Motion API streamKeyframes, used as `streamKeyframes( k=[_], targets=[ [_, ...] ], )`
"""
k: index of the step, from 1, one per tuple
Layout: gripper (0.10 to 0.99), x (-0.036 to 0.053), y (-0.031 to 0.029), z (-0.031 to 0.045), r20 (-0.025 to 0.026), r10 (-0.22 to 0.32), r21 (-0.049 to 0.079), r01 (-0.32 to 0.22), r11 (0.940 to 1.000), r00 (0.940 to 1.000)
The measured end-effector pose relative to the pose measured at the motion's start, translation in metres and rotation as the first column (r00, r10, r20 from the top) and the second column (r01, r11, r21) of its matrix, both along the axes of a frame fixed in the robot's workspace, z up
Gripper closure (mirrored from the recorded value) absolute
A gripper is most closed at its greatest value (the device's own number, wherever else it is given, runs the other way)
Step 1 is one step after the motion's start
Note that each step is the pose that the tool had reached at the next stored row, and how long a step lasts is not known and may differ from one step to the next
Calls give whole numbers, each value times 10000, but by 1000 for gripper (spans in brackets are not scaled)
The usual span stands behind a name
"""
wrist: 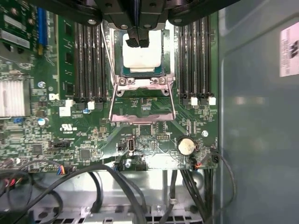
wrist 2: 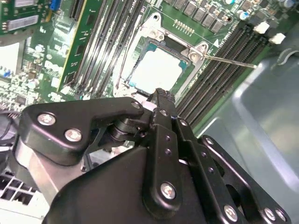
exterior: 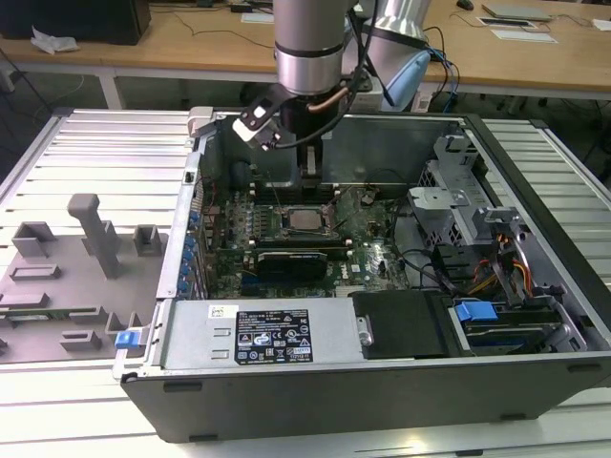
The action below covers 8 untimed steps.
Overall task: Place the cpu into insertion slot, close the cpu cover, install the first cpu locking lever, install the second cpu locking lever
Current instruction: 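Place the cpu into insertion slot, then close the cpu cover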
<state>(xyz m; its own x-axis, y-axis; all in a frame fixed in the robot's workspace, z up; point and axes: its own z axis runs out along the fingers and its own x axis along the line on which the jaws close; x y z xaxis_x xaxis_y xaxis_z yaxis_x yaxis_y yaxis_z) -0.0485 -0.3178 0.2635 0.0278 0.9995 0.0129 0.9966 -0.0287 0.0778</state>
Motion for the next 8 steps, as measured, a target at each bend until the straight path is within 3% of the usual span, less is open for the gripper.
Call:
streamKeyframes(
  k=[2, 8],
  targets=[
    [980, 0, 1, 35, -1, 0, -4, 0, 10000, 10000],
    [980, 0, 1, 43, 0, 0, -3, 0, 10000, 10000]
  ],
)
